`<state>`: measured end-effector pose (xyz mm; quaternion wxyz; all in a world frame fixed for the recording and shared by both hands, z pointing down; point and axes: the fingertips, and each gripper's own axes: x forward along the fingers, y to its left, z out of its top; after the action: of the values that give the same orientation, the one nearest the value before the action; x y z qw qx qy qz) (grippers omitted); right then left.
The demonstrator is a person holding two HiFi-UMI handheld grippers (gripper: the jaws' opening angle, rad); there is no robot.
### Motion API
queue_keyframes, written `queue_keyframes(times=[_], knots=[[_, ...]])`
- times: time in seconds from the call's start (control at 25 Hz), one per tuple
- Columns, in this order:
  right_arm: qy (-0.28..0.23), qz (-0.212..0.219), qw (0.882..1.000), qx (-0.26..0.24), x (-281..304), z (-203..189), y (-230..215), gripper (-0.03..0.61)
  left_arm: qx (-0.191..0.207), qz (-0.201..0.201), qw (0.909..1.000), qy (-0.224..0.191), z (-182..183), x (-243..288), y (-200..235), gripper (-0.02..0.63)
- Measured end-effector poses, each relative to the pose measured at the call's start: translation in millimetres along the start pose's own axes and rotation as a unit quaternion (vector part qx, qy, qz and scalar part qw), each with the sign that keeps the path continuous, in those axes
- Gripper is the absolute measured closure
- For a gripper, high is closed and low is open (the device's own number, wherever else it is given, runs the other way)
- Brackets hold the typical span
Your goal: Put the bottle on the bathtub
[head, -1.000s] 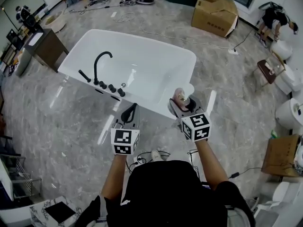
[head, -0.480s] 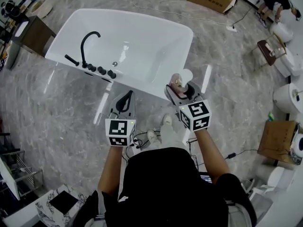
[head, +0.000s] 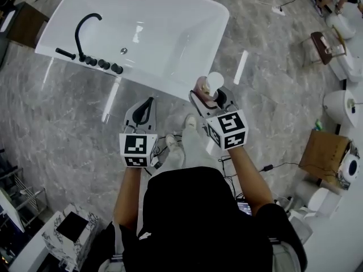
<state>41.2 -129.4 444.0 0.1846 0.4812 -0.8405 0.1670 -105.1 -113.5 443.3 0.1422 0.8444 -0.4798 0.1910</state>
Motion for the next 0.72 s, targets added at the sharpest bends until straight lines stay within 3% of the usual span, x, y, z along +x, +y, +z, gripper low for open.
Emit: queue_keyframes(times=[0.72], knots=[[0.069, 0.013, 0.997, 0.025, 83, -96, -49, 0.342, -0.046, 0.005, 0.9962, 0.074, -99, 83, 4, 0.601]])
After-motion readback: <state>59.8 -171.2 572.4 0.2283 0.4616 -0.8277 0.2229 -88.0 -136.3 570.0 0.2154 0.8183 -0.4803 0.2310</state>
